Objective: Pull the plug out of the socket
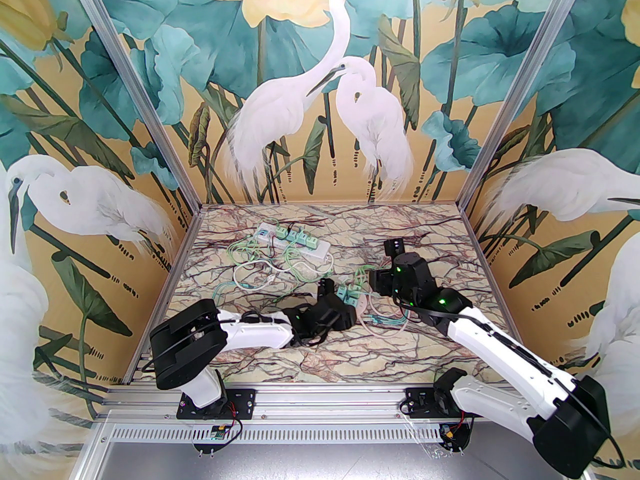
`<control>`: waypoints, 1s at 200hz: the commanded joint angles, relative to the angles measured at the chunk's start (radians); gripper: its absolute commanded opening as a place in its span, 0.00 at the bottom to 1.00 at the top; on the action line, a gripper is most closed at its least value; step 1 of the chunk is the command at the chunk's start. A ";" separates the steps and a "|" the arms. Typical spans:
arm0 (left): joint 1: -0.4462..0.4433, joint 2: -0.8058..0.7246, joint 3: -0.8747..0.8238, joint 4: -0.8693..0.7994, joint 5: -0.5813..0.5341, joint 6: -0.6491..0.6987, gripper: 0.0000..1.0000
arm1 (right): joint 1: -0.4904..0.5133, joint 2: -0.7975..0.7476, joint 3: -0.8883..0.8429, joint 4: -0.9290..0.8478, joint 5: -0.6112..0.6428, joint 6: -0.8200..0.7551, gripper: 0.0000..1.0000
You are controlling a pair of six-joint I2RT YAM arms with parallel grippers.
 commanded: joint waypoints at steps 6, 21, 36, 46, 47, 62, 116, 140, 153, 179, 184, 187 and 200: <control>-0.018 0.055 0.099 -0.101 -0.132 -0.008 0.75 | -0.005 0.001 -0.016 0.002 -0.034 0.021 0.47; -0.019 0.093 0.141 -0.125 -0.149 -0.018 0.75 | -0.005 0.000 -0.028 0.009 -0.039 0.025 0.47; -0.018 0.130 0.193 -0.208 -0.194 -0.056 0.76 | -0.004 0.001 -0.035 0.011 -0.049 0.027 0.47; -0.017 0.145 0.214 -0.251 -0.221 -0.066 0.75 | -0.004 0.001 -0.039 0.011 -0.051 0.025 0.48; -0.017 0.145 0.214 -0.253 -0.222 -0.066 0.75 | -0.006 0.001 -0.040 0.011 -0.052 0.025 0.48; -0.011 0.148 0.212 -0.274 -0.242 -0.072 0.73 | -0.006 -0.001 -0.041 0.013 -0.054 0.022 0.48; 0.056 0.058 0.110 -0.266 -0.246 0.034 0.67 | -0.004 0.021 -0.018 0.024 -0.114 0.018 0.48; 0.101 0.006 0.055 -0.198 -0.182 0.176 0.63 | -0.003 0.062 0.014 0.021 -0.176 0.012 0.46; 0.123 -0.020 0.029 -0.186 -0.160 0.238 0.62 | -0.003 0.091 0.038 0.013 -0.197 0.005 0.45; 0.159 -0.083 -0.023 -0.158 -0.120 0.330 0.62 | 0.010 0.161 0.081 0.021 -0.261 -0.008 0.40; 0.166 -0.096 -0.036 -0.148 -0.105 0.343 0.62 | 0.019 0.178 0.092 0.022 -0.265 -0.011 0.40; 0.168 -0.104 -0.041 -0.141 -0.098 0.349 0.63 | 0.025 0.188 0.097 0.022 -0.263 -0.013 0.40; 0.169 -0.140 -0.072 -0.111 -0.072 0.361 0.64 | 0.051 0.235 0.126 0.020 -0.256 -0.021 0.38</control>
